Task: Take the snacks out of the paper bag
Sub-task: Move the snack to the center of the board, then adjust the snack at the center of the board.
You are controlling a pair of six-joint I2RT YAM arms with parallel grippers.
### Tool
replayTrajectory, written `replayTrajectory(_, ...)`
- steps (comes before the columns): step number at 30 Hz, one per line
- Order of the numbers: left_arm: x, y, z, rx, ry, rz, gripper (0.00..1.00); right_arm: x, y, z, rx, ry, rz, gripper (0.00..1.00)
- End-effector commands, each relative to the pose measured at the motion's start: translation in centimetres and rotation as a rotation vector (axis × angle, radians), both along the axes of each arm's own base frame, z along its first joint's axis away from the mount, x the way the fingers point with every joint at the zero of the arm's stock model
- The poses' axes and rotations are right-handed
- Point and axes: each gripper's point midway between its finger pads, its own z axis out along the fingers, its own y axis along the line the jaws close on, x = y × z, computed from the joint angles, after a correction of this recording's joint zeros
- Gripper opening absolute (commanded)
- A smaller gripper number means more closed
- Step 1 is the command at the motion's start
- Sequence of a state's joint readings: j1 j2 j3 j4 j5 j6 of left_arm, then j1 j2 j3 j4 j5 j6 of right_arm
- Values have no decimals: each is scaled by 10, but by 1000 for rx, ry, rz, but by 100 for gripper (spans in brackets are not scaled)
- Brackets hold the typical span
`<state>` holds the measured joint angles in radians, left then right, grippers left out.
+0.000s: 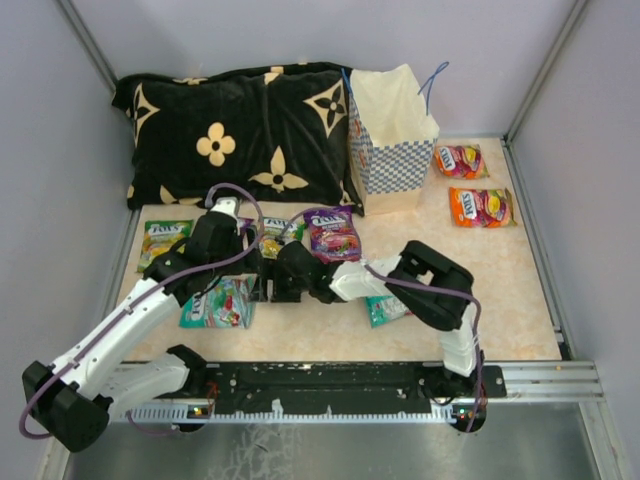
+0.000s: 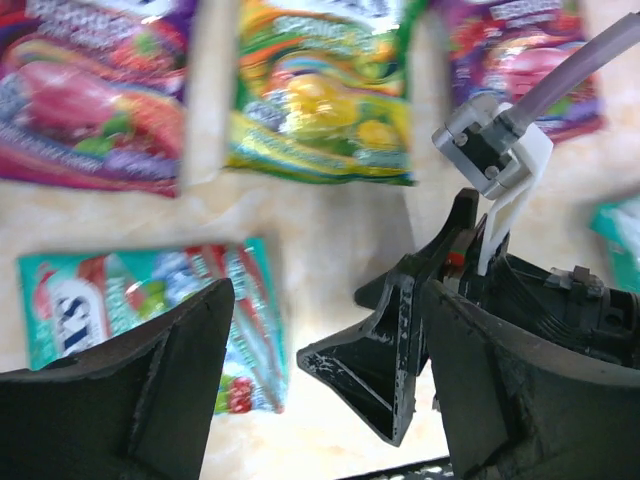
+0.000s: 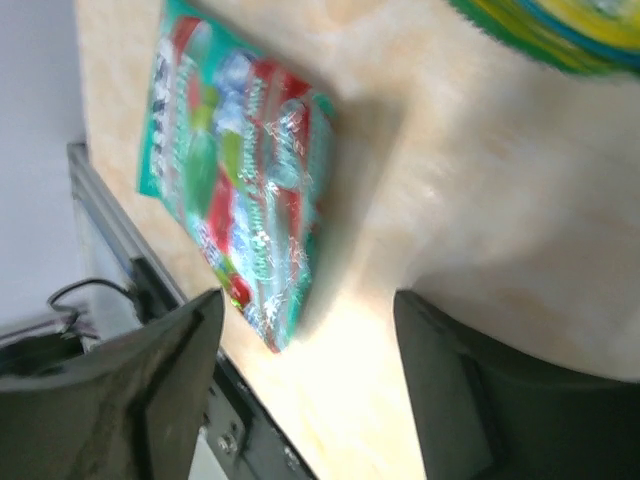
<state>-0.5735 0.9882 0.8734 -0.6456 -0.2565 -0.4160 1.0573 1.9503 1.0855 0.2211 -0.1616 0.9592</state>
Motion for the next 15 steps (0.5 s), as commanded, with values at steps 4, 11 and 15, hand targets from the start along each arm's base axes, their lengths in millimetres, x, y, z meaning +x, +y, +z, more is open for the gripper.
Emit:
replayTrajectory(4, 9, -80, 8, -132, -55, -251, 78, -1, -143, 47, -230, -182, -87, 88)
replayTrajectory(11, 1, -178, -5, -214, -55, -445, 77, 26, -286, 97, -248, -240, -453, 89)
replayTrajectory(15, -5, -224, -30, -295, 31, -535, 77, 38, -351, 82, -325, -149, -593, 83)
